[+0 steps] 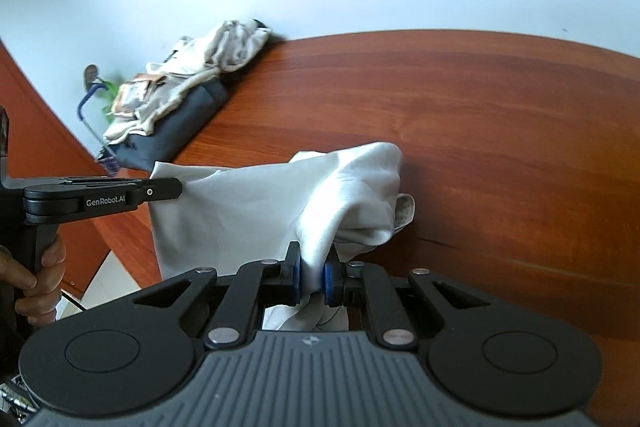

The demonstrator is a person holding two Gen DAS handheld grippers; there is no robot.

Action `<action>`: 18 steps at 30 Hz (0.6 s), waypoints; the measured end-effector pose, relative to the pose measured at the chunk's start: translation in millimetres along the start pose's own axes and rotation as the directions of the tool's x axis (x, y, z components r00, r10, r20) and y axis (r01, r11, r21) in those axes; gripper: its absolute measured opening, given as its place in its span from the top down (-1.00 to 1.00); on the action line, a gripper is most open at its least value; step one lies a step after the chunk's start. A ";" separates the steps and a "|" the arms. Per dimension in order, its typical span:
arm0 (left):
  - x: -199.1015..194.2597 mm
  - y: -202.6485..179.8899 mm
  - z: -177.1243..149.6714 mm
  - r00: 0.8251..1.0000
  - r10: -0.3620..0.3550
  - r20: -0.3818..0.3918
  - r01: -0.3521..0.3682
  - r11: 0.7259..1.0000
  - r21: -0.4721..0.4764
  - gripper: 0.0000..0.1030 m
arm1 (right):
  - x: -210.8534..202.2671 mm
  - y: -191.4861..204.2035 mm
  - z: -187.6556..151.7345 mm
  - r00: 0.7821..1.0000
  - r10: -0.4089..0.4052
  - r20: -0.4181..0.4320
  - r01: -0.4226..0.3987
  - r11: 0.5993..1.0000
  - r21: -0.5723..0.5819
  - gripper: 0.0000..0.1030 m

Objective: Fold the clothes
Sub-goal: 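Carry the bundle with both grippers onto the dark grey garment pile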

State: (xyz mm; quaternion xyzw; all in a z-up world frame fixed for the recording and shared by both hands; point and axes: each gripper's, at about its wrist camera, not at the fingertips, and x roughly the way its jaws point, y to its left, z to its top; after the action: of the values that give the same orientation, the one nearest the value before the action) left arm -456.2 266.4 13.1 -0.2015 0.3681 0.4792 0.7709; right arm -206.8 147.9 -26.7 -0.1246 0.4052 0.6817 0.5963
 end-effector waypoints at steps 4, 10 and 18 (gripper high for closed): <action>-6.1 14.9 6.9 1.000 -0.002 0.003 0.002 1.000 -0.015 0.95 | -0.5 9.8 10.9 1.000 0.026 0.003 -0.026 0.999 -0.033 0.78; -7.6 39.1 14.7 1.000 -0.012 0.025 0.012 1.000 0.013 0.95 | 7.1 30.2 27.0 1.000 0.029 -0.001 -0.029 0.997 -0.071 0.78; 7.2 99.0 32.8 0.996 -0.083 0.031 0.080 0.994 0.072 0.95 | 31.5 71.8 45.9 0.999 -0.017 0.027 0.018 0.999 -0.043 0.78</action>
State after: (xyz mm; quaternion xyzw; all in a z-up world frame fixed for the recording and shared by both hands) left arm -529.8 337.9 33.0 -0.1807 0.3632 0.4373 0.8026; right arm -266.2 205.3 11.1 -0.1318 0.3814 0.6865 0.6048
